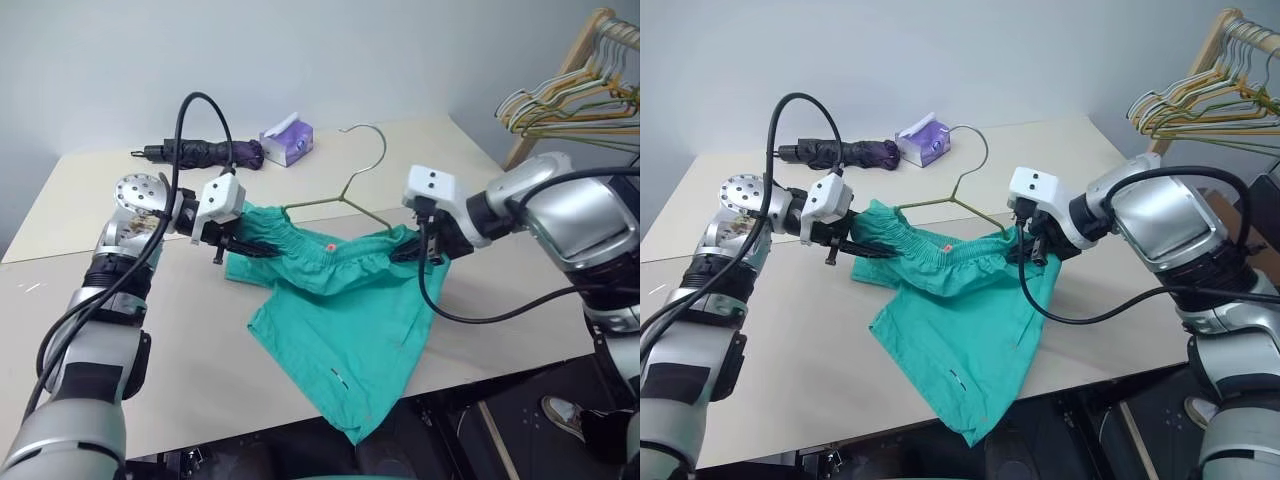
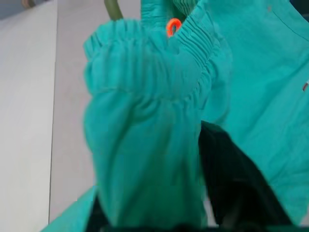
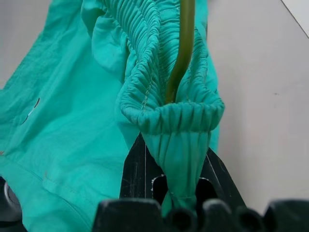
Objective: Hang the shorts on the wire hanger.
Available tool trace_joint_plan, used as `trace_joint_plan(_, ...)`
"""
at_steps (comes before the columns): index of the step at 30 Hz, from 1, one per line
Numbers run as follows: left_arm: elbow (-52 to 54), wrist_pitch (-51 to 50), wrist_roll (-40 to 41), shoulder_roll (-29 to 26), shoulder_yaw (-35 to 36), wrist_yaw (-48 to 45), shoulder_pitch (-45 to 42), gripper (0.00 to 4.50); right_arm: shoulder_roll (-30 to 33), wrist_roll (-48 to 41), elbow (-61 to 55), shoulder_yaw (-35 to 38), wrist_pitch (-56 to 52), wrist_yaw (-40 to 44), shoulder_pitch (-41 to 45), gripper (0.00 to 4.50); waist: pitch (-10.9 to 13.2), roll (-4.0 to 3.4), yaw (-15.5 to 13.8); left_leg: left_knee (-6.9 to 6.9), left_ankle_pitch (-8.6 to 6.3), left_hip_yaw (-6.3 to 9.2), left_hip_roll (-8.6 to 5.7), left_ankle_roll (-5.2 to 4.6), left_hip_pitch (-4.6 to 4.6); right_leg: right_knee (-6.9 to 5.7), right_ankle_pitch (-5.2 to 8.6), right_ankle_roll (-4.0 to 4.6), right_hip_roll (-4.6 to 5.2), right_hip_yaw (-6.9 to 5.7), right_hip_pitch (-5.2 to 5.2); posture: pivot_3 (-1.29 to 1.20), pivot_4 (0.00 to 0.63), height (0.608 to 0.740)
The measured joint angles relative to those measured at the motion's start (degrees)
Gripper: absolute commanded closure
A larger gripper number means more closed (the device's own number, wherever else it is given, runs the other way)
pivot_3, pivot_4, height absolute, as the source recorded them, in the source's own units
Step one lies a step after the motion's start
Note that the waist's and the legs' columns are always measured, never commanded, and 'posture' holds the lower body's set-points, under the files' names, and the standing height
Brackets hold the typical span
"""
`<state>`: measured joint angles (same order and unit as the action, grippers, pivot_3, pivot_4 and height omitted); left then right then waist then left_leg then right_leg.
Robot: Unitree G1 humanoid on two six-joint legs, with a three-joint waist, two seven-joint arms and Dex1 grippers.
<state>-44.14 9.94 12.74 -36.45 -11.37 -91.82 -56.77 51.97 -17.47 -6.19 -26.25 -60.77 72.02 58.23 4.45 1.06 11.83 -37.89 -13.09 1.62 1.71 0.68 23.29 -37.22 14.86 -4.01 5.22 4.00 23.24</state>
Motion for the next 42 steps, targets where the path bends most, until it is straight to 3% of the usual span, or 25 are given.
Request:
trace_joint_plan(5, -8.2, 3.9, -2.8, -0.6, 2.9, 5.1, -5.0, 0.06, 3.0, -3.0, -5.4, 5.6, -3.5, -1.6, -4.9, 4.45, 0.0, 0.00, 0.1, 0.00, 0.00, 0.02, 0.00, 0.00, -0.02, 0.01, 0.00, 0.00, 0.00, -0.01, -0.02, -0.16, 0.033, 0.740)
trace_joint_plan(6, -10.2, 4.7, -3.6, -1.3, 3.9, 7.1, -6.2, 0.02, 3.8, -3.9, -6.9, 7.3, -4.7, -2.3, -6.7, 4.45, 0.0, 0.01, 0.1, 0.00, 0.00, 0.02, 0.00, 0.00, -0.01, 0.02, 0.00, 0.00, -0.01, -0.01, -0.02, -0.16, 0.035, 0.740)
trace_joint_plan(10, -14.0, 5.6, -3.7, -2.4, 8.7, 15.8, -8.6, 0.02, 5.4, -7.4, -12.2, 14.0, -10.7, -5.9, -13.2, 4.45, 0.0, 0.00, 0.0, 0.00, 0.00, 0.03, -0.02, 0.00, -0.02, 0.00, 0.00, -0.01, 0.04, -0.02, -0.04, -0.16, 0.043, 0.740)
trace_joint_plan(13, -12.2, 0.0, -1.7, -1.6, 12.3, 18.2, -8.6, 0.02, 4.8, -9.8, -16.7, 20.8, -17.5, -10.5, -18.2, 4.45, 0.0, 0.01, -0.2, 0.00, 0.00, 0.04, -0.03, 0.00, -0.01, -0.01, 0.00, -0.01, 0.05, -0.03, -0.08, -0.16, 0.047, 0.740)
trace_joint_plan(16, -2.8, -8.9, 3.5, 0.4, 15.2, 18.9, -6.4, 0.02, 2.4, -10.4, -19.9, 27.1, -24.2, -15.6, -22.6, 4.45, 0.0, 0.02, -0.5, -0.03, 0.00, 0.08, -0.04, 0.00, 0.02, 0.02, 0.00, -0.02, 0.07, -0.07, -0.11, -0.18, 0.058, 0.740)
trace_joint_plan(21, 28.6, -36.5, 20.0, 5.8, 18.4, 27.2, 5.2, 0.02, -2.5, -11.9, -26.5, 39.5, -31.3, -25.9, -35.4, 4.45, 0.0, 0.02, -1.0, -0.06, 0.00, 0.11, -0.07, 0.00, 0.03, -0.36, 0.01, -0.04, 0.08, 0.02, -0.12, -0.21, 0.067, 0.740)
trace_joint_plan(27, 48.3, -49.9, 31.5, 12.6, 19.2, 37.9, 10.3, 0.02, -7.4, -15.2, -30.2, 50.6, -31.3, -37.6, -48.2, 4.45, 0.0, -0.01, -1.3, -0.10, -0.01, 0.07, -0.06, 0.00, -0.48, 0.04, 0.01, -0.04, 0.02, 0.04, -0.68, -0.27, 0.059, 0.740)
trace_joint_plan(32, 55.3, -51.4, 36.6, 15.3, 20.0, 41.8, 12.4, 0.02, -8.3, -18.9, -30.1, 60.4, -31.3, -47.6, -55.1, 4.45, -0.1, -0.15, 0.0, 0.04, -0.03, -0.07, -0.04, 0.01, -0.88, 0.24, 0.11, -0.19, -0.03, 0.12, -1.11, -0.30, 0.038, 0.740)
trace_joint_plan(35, 55.5, -50.5, 36.9, 15.2, 20.0, 41.5, 12.3, 0.02, -5.6, -24.0, -29.0, 66.3, -31.3, -52.0, -57.3, 4.45, -0.2, -0.24, 0.9, 0.04, -0.03, -0.07, -0.04, 0.00, -0.88, 0.28, 0.08, -0.11, -0.05, 0.14, -1.12, -0.31, 0.033, 0.740)
trace_joint_plan(39, 53.2, -48.1, 36.4, 14.6, 20.0, 40.3, 11.0, 0.02, -3.2, -31.2, -24.6, 71.3, -31.3, -59.9, -56.6, 4.45, -0.2, -0.23, 2.8, 0.04, -0.03, -0.08, -0.05, 0.00, -0.90, 0.33, 0.06, -0.09, -0.06, 0.16, -1.18, -0.32, 0.028, 0.740)
trace_joint_plan(42, 51.2, -46.5, 35.2, 14.3, 19.8, 39.5, 10.1, 0.02, -3.2, -33.2, -18.0, 72.3, -31.3, -68.9, -51.4, 4.45, -0.2, -0.30, 4.3, 0.04, -0.03, -0.15, -0.08, 0.00, -0.91, 0.44, 0.06, -0.13, -0.03, 0.25, -1.22, -0.32, 0.023, 0.740)
